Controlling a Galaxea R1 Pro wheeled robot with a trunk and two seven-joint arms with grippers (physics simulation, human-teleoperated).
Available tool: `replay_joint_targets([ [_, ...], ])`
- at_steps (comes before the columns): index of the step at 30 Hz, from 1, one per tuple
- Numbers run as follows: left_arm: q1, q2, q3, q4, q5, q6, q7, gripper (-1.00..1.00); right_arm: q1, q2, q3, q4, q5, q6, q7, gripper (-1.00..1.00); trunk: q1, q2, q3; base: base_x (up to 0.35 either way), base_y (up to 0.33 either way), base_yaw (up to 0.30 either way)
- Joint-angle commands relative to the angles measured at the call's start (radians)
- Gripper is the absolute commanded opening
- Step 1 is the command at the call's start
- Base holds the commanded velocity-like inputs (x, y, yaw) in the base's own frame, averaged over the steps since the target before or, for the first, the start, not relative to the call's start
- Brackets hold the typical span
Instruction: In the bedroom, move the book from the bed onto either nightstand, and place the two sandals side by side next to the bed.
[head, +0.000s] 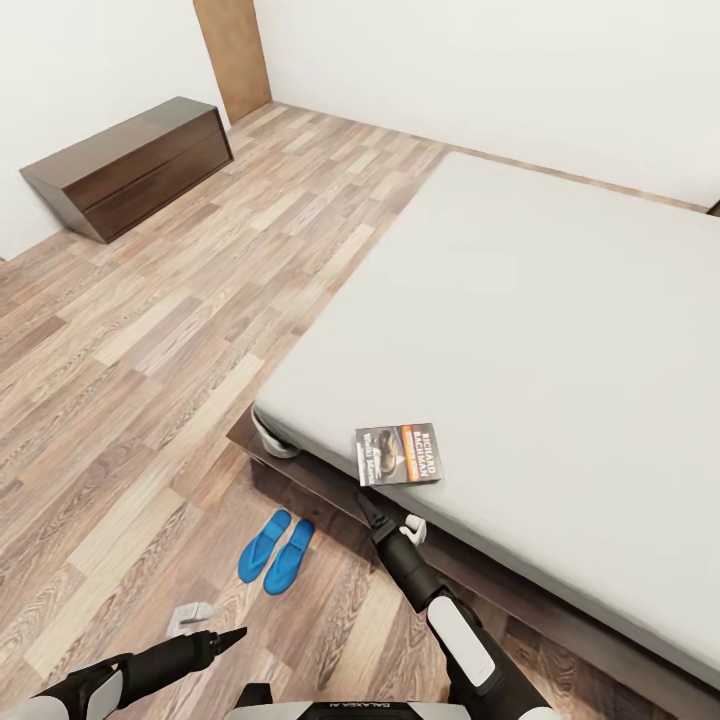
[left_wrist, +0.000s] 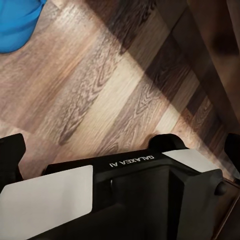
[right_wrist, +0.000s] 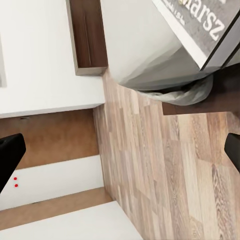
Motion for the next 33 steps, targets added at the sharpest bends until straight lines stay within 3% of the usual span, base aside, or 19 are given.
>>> replay_joint_targets([
  [1, 0.000, 0.000, -0.003, 0.001, 0.006, 0.000, -0.003, 1.00, 0.000, 0.000, 0.001, 0.000, -0.010, 0.007, 0.003, 1.00, 0.000, 0.000, 0.000, 0.000, 0.007, 0.000],
  [33, 0.000, 0.000, -0.005, 0.001, 0.006, -0.003, -0.001, 1.00, 0.000, 0.000, -0.001, -0.001, -0.010, 0.007, 0.003, 1.00, 0.000, 0.000, 0.000, 0.056, -0.008, 0.000],
])
